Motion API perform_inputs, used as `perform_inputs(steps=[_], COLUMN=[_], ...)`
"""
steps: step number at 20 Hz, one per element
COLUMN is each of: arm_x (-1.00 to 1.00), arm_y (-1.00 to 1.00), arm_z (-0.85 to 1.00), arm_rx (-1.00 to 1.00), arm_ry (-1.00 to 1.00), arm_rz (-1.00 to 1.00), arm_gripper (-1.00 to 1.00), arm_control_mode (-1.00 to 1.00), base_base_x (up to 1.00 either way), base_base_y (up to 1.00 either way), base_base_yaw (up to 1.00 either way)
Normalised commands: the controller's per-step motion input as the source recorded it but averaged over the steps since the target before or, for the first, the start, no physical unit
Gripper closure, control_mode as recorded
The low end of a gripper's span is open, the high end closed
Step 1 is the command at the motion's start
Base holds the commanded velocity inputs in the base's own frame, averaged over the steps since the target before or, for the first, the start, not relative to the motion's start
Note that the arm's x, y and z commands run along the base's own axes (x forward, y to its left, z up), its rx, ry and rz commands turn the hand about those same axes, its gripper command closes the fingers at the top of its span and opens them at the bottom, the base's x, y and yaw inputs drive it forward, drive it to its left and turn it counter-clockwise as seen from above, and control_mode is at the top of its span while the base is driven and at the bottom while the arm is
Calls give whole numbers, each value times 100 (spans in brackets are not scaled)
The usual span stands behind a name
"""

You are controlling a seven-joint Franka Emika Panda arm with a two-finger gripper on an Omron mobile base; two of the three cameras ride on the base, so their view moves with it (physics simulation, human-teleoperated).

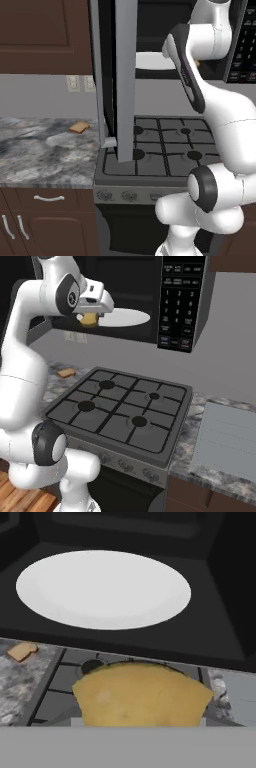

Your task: Place the sponge inside the microwave to prepare for sanitizing.

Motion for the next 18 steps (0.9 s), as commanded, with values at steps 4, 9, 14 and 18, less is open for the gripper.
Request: perform_inputs(steps=[4,9,14,18], arm_x=[87,66,68,35], arm_y=[0,-1,-17,-1], arm_z=[-1,-8,-8,0], arm_rx=[0,0,4,0], arm_ry=[2,8,1,1], arm_rz=[0,0,5,5], arm_gripper=[100,100,100,100], arm_control_mode=[-100,-100,-100,-100], base_base_x=[0,0,0,0], base_base_y=[0,0,0,0], base_base_yaw=[0,0,0,0])
